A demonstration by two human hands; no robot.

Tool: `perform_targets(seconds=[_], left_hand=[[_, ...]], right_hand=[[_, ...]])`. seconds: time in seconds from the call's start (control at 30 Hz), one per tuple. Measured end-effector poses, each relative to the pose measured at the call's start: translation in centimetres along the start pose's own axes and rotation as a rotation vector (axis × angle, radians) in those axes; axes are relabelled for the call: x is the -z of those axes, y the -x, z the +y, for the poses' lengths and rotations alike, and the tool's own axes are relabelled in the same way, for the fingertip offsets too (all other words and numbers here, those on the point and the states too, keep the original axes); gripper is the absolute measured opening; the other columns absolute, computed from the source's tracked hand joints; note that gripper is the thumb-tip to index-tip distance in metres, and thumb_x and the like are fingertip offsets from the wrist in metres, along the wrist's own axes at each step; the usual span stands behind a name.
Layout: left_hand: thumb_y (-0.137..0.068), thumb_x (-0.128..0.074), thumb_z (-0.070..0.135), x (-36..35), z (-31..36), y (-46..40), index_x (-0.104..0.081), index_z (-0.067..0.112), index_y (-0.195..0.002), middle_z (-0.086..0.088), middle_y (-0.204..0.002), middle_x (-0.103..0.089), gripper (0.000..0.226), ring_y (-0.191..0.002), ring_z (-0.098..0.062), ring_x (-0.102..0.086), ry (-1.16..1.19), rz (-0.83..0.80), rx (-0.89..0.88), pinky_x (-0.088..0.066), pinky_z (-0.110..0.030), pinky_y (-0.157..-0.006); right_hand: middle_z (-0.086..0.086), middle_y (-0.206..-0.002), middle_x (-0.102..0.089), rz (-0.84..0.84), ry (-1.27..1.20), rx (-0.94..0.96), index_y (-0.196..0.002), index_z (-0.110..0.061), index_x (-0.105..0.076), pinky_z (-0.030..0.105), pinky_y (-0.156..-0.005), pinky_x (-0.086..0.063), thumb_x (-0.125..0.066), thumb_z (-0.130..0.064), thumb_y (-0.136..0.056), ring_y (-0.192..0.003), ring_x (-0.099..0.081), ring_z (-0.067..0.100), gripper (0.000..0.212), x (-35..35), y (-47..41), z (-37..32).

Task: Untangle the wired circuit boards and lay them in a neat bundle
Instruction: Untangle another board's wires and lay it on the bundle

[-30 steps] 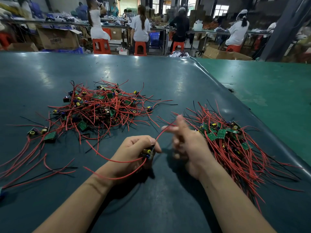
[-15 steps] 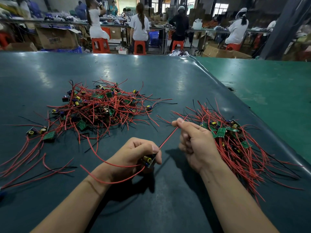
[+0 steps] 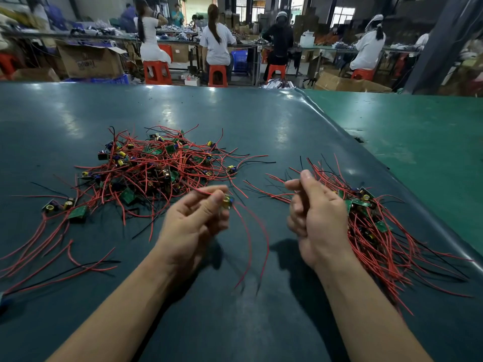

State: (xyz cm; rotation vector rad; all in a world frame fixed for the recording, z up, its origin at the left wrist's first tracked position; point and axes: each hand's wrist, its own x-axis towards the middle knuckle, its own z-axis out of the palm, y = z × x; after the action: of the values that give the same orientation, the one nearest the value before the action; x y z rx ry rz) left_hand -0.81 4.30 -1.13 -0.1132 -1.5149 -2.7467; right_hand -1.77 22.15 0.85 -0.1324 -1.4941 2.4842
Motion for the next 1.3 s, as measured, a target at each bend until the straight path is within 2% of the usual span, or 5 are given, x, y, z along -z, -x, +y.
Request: perform_targets(seconds=[0.13,0.3,0.6,0.9,1.3], left_hand=[[-0.071,-0.063,-0.001,0.7,0.6,-0.9,-0.071,0.005,-0.087,-0.009,-0.083,-0.073,0.019,-0.078,-0.017,-0.072,0.121,0.173,-0.198,-0.056,-0.021,-0.072],[-0.068,-0.067,0.003,0.4,-0.1,-0.4,-0.076,0.016,-0.075,-0.005,-0.094,-0.075,0.017,-0.08,-0.015,-0.07,-0.069,0.083,-0.206,-0.055,-0.022,-0.072],[-0.074,-0.069,-0.013,0.0,-0.8,0.4,-0.064,0.003,-0.099,-0.006,-0.104,-0.075,0.03,-0.1,-0.018,-0.07,-0.428,-0.129,-0.302,-0.053,-0.022,-0.084],[-0.062,-0.079,0.014,-0.6,-0.6,0.8,-0.072,0.01,-0.088,0.004,-0.079,-0.075,0.027,-0.073,-0.004,-0.068,-0.551,-0.077,-0.269,-0.051,-0.014,-0.07],[-0.063,-0.082,0.023,-0.9,-1.2,1.0,-0.075,0.017,-0.08,0.003,-0.077,-0.076,0.019,-0.072,-0.006,-0.071,-0.591,-0.054,-0.269,-0.051,-0.014,-0.067]], right_hand=[[0.0,-0.043,-0.041,-0.167,-0.054,0.107,-0.07,-0.01,-0.07,0.012,-0.04,-0.023,-0.055,-0.03,-0.096,-0.032,-0.024,0.01,0.036,0.0,0.7,-1.1],[0.003,-0.054,-0.058,-0.479,0.261,-0.199,-0.082,-0.018,-0.076,0.014,-0.036,-0.028,-0.059,-0.056,-0.087,-0.033,-0.037,0.01,0.042,-1.8,2.6,1.0],[-0.003,-0.052,-0.054,-0.22,0.173,-0.258,-0.057,-0.022,-0.067,0.013,-0.036,-0.025,-0.065,-0.025,-0.093,-0.034,-0.032,0.005,0.036,-1.6,2.2,2.4],[-0.003,-0.055,-0.055,-0.21,-0.051,-0.324,-0.077,-0.011,-0.077,0.014,-0.032,-0.023,-0.079,-0.027,-0.063,-0.036,-0.03,0.003,0.021,-1.2,1.2,2.1],[-0.002,-0.051,-0.056,0.153,0.17,0.08,-0.054,-0.016,-0.07,0.02,-0.044,-0.03,-0.078,-0.021,-0.081,-0.037,-0.033,0.005,0.029,-0.7,0.1,2.6]])
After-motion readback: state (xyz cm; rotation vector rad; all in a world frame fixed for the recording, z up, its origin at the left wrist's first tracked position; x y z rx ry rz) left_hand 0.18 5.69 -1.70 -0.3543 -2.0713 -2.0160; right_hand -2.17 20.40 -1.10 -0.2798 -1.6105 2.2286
